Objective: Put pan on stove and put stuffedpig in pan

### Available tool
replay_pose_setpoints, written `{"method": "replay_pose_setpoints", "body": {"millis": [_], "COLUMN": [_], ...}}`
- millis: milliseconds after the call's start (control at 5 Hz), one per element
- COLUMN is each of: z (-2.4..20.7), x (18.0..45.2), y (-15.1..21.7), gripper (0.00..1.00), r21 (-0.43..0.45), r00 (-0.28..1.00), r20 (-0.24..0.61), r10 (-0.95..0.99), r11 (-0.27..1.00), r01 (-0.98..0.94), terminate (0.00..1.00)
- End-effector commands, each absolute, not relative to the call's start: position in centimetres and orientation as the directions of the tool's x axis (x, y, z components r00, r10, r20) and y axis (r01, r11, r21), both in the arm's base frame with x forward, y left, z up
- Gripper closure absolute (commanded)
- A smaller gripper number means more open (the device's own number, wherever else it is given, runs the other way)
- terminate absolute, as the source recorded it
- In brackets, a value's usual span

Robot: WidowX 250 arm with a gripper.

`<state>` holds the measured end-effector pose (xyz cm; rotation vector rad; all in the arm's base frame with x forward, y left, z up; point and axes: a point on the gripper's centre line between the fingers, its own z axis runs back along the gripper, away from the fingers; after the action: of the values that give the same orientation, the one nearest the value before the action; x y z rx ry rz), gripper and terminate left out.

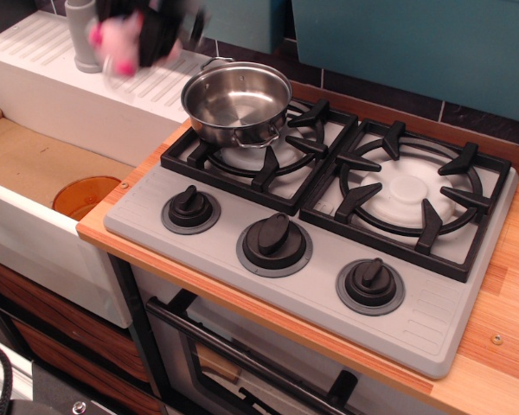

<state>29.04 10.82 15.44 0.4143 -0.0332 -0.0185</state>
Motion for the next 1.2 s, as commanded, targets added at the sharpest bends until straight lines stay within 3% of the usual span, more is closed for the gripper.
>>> {"method": "replay_pose_setpoints", "body": {"millis": [0, 200, 400, 1000], "z": [16.9, 16.4, 16.1, 15.6], "x": [34.8, 36.0, 36.4, 36.8], "y": [8.9, 8.3, 8.0, 7.6], "gripper": [1.0, 1.0, 0.0, 0.0], "r21": [0.387, 0.365, 0.348, 0.329], "r00": [0.996, 0.994, 0.991, 0.991], "r20": [0.069, 0.083, 0.096, 0.103], "r10": [-0.055, -0.076, -0.095, -0.088], "r11": [0.922, 0.93, 0.936, 0.943], "r01": [0.025, 0.041, 0.056, 0.05], "terminate": [0.0, 0.0, 0.0, 0.0]}}
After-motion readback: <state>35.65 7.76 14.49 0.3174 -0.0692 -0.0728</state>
